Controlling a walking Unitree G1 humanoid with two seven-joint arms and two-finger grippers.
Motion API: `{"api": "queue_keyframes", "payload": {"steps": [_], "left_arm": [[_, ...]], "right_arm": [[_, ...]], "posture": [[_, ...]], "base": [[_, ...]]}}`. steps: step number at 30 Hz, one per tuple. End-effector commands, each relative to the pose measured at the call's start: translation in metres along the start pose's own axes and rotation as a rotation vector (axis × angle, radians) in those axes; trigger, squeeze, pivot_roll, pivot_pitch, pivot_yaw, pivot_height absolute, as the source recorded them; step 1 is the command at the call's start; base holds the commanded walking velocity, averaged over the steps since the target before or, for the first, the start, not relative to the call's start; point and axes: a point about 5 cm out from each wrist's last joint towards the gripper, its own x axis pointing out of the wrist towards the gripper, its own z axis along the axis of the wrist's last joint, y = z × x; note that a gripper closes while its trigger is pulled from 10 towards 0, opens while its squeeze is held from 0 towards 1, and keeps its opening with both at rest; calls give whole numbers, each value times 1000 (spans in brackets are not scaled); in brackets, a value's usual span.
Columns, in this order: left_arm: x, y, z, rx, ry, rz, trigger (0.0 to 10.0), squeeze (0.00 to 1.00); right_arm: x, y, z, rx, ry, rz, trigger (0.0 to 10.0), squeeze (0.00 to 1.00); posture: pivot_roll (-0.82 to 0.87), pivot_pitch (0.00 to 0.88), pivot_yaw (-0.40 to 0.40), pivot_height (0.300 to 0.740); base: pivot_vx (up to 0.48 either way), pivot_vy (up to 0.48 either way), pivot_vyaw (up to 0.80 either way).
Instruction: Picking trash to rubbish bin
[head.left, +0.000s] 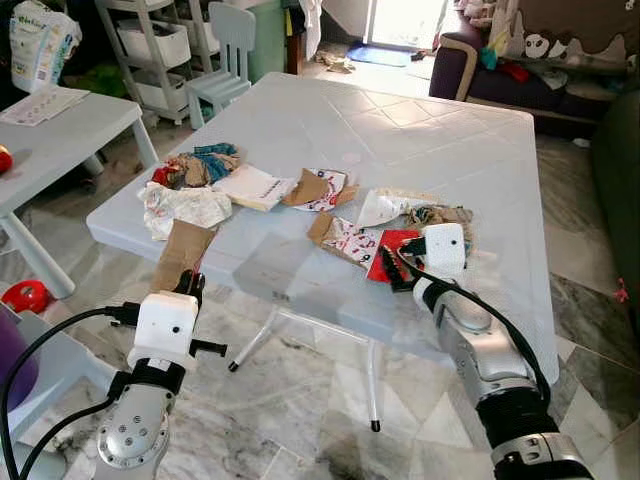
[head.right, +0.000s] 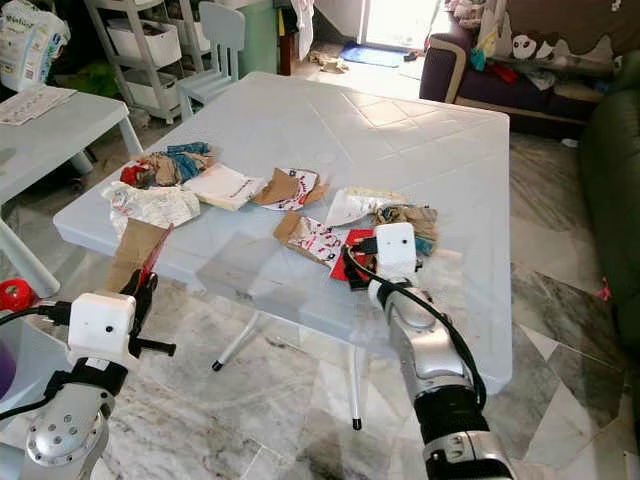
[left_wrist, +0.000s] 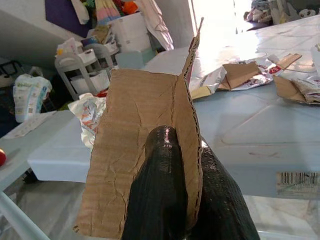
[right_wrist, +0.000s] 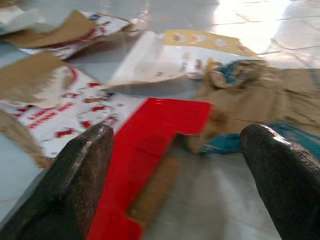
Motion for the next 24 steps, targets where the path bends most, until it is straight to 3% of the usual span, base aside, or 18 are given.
{"api": "queue_keyframes", "payload": {"steps": [1,6,13,21,22,23,24], "left_arm": [[-1,-3,1,-9,4,-25,1725,0],[2,-2,0,-14,7,-28,1686,0],[11,-2,3,-20,-10,-31,1922,0],[11,-5,2,-39,-4,-46,1961,0],[11,-6,2,-50,0,-42,1961,0],[11,-6,1,-53,2,-41,1961,0],[11,-6,1,-55,2,-41,2000,0]], "right_arm": [[1,-3,-1,15,0,-7,10000,0],[1,4,-7,168,37,31,10000,0],[3,8,-4,186,18,79,10000,0],[1,13,-6,247,26,121,10000,0],[1,15,-8,258,35,132,8078,0],[1,15,-9,264,38,135,8078,0],[1,18,-10,272,46,144,1490,0]], "posture": [[84,50,-50,740],[83,50,-52,740],[77,43,-52,740],[75,46,-57,740],[76,48,-59,740],[76,48,-59,740],[75,48,-60,740]], "base": [[0,0,0],[0,0,0],[0,0,0],[0,0,0],[0,0,0],[0,0,0],[0,0,0]]}}
